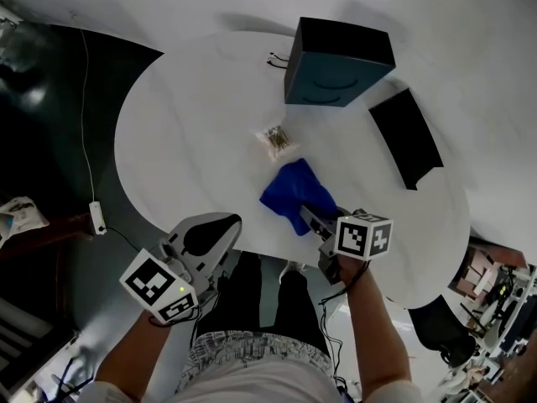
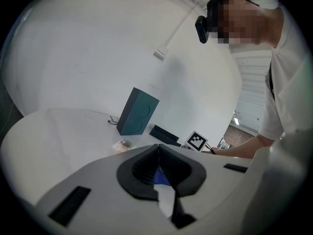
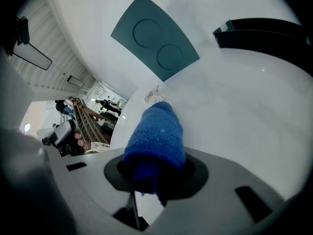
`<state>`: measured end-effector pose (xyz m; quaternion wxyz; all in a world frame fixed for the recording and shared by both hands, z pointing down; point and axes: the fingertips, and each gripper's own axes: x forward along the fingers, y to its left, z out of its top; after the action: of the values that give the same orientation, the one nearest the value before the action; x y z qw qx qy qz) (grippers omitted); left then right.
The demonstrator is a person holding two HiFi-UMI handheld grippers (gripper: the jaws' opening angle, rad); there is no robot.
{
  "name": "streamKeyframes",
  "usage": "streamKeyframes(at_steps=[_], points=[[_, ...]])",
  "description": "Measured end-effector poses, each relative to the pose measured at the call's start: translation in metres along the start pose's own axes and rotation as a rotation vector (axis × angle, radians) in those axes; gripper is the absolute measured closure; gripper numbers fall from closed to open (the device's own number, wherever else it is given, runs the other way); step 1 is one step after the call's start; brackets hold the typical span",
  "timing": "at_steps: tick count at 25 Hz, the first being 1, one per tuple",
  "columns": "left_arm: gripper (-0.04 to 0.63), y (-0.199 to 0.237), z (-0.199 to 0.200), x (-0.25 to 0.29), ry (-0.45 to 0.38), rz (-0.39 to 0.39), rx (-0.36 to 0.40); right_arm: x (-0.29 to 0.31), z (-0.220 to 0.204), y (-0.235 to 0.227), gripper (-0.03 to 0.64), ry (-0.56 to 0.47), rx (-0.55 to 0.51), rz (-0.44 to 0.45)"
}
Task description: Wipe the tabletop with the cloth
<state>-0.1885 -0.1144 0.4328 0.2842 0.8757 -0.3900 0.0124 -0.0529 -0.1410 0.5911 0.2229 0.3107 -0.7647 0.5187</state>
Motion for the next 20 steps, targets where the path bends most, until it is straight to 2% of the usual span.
streamKeyframes(at_steps=[6, 20], points=[[0.574, -0.014, -0.001, 0.019, 0.017, -0.031, 0.012, -0.013, -0.002, -0.014, 0.503, -0.012, -0.001, -0.017], [0.574, -0.085, -0.018, 0.081, 0.081, -0.142, 0.052, -0.096, -0.028, -0.085, 0.503, -0.092, 0.097, -0.082]])
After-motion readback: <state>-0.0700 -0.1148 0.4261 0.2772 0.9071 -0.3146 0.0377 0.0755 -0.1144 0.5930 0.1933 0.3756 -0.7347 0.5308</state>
